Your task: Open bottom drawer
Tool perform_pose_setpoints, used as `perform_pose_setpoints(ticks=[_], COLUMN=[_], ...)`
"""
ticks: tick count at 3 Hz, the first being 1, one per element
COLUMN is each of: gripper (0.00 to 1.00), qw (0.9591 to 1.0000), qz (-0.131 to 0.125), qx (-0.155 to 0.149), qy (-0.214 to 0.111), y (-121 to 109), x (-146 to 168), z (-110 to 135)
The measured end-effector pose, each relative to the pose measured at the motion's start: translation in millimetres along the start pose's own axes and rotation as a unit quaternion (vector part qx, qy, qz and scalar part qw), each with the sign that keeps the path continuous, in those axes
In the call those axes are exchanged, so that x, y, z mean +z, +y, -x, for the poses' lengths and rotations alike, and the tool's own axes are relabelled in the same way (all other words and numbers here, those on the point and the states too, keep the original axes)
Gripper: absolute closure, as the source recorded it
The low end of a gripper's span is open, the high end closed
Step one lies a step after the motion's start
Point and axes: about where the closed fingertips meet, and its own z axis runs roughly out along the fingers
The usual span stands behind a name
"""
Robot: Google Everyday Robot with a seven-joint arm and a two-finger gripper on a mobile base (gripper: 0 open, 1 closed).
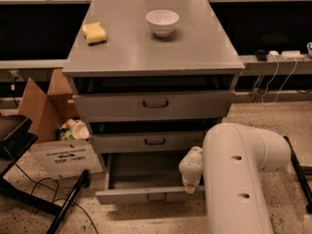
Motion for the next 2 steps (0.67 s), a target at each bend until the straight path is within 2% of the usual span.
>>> perform_pose_setpoints(ticks=[2], gripper=[0.38], qw=[1.0], qz=[0.0], qx=[0.0], qy=[0.0], y=[0.0], x=[0.0], z=[0.0])
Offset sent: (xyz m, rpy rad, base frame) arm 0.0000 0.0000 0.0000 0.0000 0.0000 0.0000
